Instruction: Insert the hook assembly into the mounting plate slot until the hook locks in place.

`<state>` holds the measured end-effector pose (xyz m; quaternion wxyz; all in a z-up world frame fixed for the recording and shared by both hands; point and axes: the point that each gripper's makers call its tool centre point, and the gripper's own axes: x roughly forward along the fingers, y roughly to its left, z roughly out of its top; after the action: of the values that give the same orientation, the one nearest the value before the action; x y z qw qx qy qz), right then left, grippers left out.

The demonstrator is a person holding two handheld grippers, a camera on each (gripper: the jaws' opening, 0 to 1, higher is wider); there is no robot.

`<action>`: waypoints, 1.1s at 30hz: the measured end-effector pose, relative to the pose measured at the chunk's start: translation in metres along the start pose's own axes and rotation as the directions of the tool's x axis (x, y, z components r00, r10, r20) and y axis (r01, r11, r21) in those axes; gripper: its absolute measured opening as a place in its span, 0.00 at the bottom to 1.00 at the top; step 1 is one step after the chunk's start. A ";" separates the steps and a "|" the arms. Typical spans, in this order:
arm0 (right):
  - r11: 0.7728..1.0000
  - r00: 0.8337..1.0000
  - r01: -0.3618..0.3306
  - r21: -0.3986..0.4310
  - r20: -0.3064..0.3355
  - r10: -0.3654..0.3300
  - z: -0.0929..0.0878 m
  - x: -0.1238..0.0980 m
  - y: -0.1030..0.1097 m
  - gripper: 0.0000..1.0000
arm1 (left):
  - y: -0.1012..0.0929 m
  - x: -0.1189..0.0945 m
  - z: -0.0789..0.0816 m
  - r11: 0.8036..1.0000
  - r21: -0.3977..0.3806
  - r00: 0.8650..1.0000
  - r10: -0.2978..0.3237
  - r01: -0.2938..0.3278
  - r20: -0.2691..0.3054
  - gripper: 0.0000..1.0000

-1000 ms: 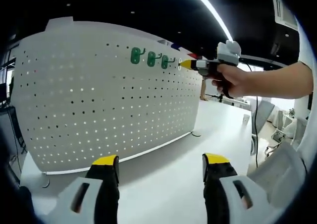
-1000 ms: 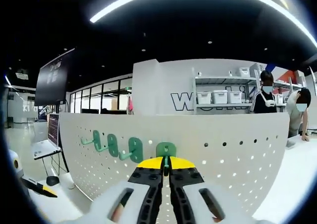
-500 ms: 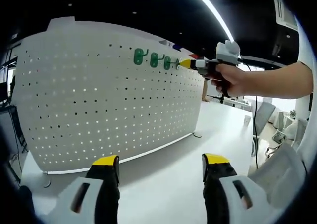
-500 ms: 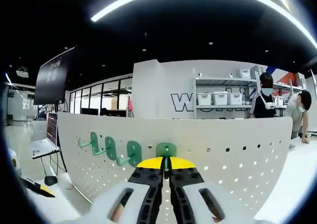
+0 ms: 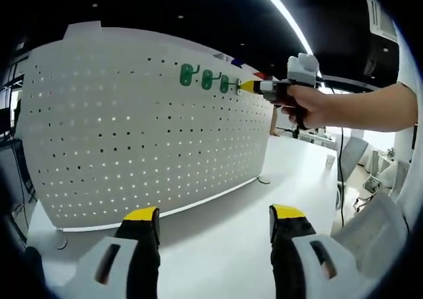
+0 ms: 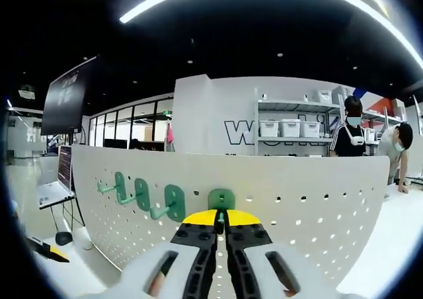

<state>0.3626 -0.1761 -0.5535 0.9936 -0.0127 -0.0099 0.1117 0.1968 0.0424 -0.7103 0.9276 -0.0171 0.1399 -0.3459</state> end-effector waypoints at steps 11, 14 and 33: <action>0.988 0.988 0.154 0.020 -0.009 -0.154 -0.003 0.003 0.000 0.01 | 0.000 -0.001 -0.001 1.000 0.001 1.000 -0.001 0.001 -0.007 0.69; 0.982 0.982 0.186 0.031 0.010 -0.186 -0.003 0.004 0.000 0.01 | 0.000 -0.001 0.000 1.000 0.003 1.000 -0.003 0.003 -0.008 0.68; 0.990 0.990 0.132 0.046 0.035 -0.133 -0.004 0.001 0.000 0.03 | 0.000 0.001 0.002 1.000 0.002 1.000 -0.001 0.001 -0.002 0.68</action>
<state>0.3641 -0.1763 -0.5577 0.9985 0.0120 -0.0271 0.0458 0.1980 0.0418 -0.7083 0.9273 -0.0158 0.1403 -0.3468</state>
